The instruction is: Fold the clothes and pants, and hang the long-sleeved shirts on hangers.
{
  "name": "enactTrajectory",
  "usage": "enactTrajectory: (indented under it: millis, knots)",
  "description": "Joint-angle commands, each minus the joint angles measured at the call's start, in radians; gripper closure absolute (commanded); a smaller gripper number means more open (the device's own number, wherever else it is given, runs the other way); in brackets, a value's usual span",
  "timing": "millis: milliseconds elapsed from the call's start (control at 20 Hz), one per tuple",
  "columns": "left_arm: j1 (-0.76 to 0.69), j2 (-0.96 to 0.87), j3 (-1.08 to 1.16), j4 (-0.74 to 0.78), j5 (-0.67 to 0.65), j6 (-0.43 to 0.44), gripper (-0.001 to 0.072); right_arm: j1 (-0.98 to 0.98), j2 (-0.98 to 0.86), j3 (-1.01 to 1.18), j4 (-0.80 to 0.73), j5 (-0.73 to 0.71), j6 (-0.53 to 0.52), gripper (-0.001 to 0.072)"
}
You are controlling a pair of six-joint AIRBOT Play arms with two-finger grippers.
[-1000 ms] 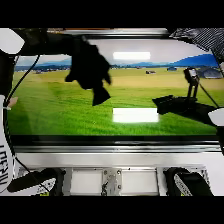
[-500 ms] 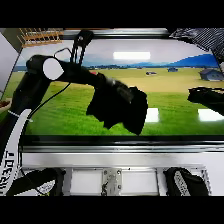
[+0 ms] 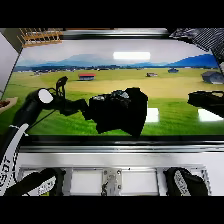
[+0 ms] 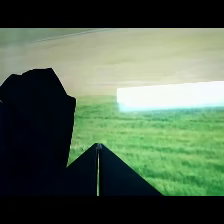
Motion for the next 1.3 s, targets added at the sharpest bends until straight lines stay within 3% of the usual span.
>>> enactTrajectory:
  millis: [0, 250, 300, 350, 400, 450, 500, 800, 1050, 1100, 1200, 1250]
  knots:
    - [-0.035, -0.037, -0.129, -0.241, 0.12, 0.096, 0.0037, 0.016, -0.016, -0.047, 0.0, 0.029, 0.0, 0.0694]
    - [-0.143, -0.196, -0.052, -0.296, 0.152, 0.13, 0.0039, 0.175, -0.07, -0.171, 0.0, 0.055, 0.001, 0.0694]
    - [-0.148, -0.225, -0.025, -0.295, 0.142, 0.13, 0.0146, 0.224, -0.093, -0.197, 0.0, 0.055, 0.011, 0.0694]
    - [-0.146, -0.245, -0.007, -0.294, 0.135, 0.133, 0.0372, 0.266, -0.12, -0.217, 0.0, 0.055, 0.029, 0.0694]
    - [-0.143, -0.261, 0.007, -0.278, 0.13, 0.132, 0.0529, 0.311, -0.156, -0.234, 0.001, 0.055, 0.038, 0.0655]
    - [-0.136, -0.269, 0.017, -0.249, 0.114, 0.132, 0.0704, 0.351, -0.196, -0.241, 0.001, 0.055, 0.039, 0.0437]
    - [-0.126, -0.271, 0.026, -0.217, 0.097, 0.13, 0.0699, 0.39, -0.243, -0.242, 0.001, 0.054, 0.061, 0.0115]
    - [-0.053, -0.185, 0.03, -0.138, 0.056, 0.131, 0.0698, 0.589, -0.5, -0.242, 0.124, -0.086, 0.101, 0.0099]
    - [-0.027, -0.141, 0.03, -0.139, 0.039, 0.133, 0.0699, 0.697, -0.596, -0.241, 0.268, -0.208, 0.101, 0.0103]
    - [-0.027, -0.141, 0.03, -0.139, 0.039, 0.133, 0.0699, 0.711, -0.601, -0.241, 0.289, -0.22, 0.1, 0.0164]
    - [-0.028, -0.141, 0.03, -0.139, 0.037, 0.133, 0.0698, 0.728, -0.601, -0.238, 0.308, -0.24, 0.097, 0.0499]
    - [-0.026, -0.132, 0.03, -0.138, 0.037, 0.133, 0.0698, 0.727, -0.597, -0.228, 0.295, -0.238, 0.097, 0.0701]
